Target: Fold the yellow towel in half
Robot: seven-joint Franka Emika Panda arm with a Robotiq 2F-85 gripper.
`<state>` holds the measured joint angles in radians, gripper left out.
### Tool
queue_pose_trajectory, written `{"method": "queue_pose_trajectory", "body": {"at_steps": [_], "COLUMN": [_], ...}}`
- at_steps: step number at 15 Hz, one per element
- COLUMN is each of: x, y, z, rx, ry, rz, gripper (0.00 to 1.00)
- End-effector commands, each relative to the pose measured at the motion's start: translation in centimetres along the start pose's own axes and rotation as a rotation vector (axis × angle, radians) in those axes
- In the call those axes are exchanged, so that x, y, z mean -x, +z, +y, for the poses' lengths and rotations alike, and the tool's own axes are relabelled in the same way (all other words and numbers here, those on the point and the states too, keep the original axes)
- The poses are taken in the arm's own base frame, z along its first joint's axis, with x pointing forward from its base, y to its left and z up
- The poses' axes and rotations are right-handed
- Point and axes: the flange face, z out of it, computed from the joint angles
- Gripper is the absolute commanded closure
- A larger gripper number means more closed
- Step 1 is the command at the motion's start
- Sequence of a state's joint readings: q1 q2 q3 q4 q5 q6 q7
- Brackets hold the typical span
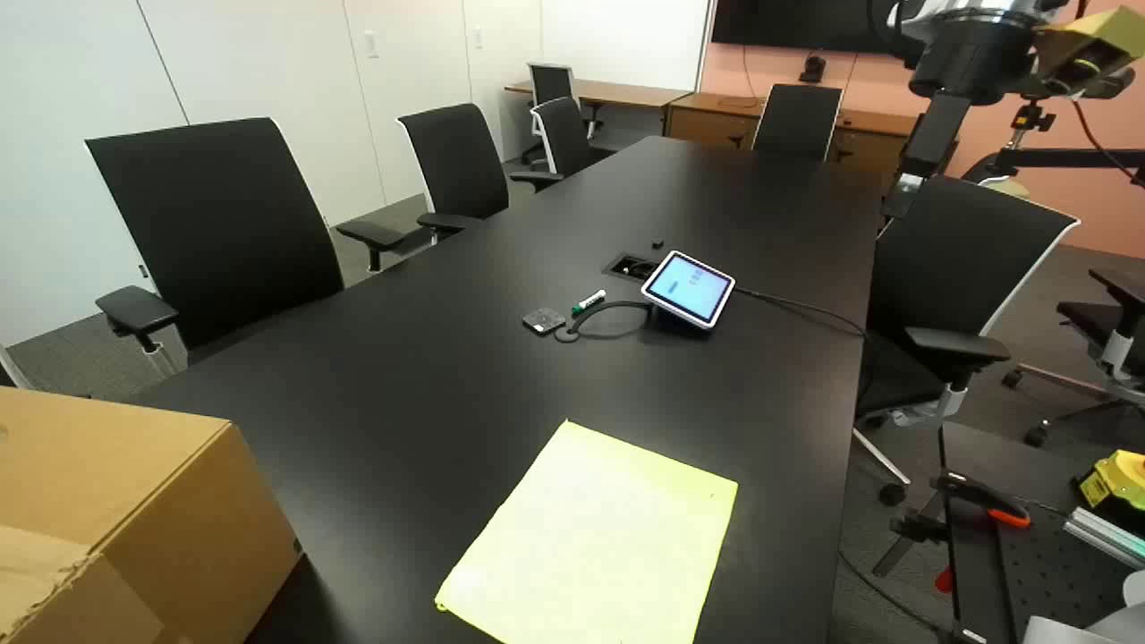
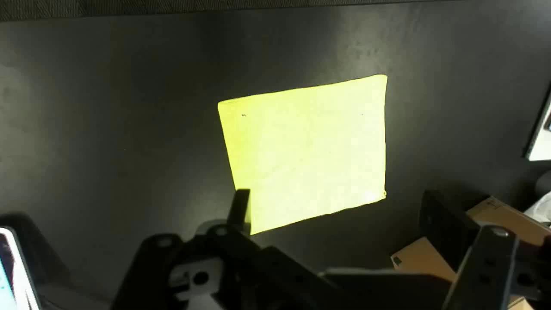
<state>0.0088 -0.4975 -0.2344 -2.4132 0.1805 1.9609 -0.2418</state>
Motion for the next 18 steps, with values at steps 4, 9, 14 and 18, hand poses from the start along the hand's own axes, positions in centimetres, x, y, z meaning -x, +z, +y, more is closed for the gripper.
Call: {"method": "queue_pose_trajectory", "body": {"at_steps": [4, 9, 14, 18], "x": [-0.2, -1.3, -2.3, -2.8], "y": [-0.9, 4.3, 15.0, 22.7], "z": [-0.1, -0.2, -0.6, -0.4], "rx": [0.002, 0.02, 0.003, -0.019], "ry": [-0.004, -0.019, 0.013, 0.063], "rz": [0.017, -0.02, 0.012, 0.011], "gripper": [0.0, 0.0, 0.0, 0.0]}}
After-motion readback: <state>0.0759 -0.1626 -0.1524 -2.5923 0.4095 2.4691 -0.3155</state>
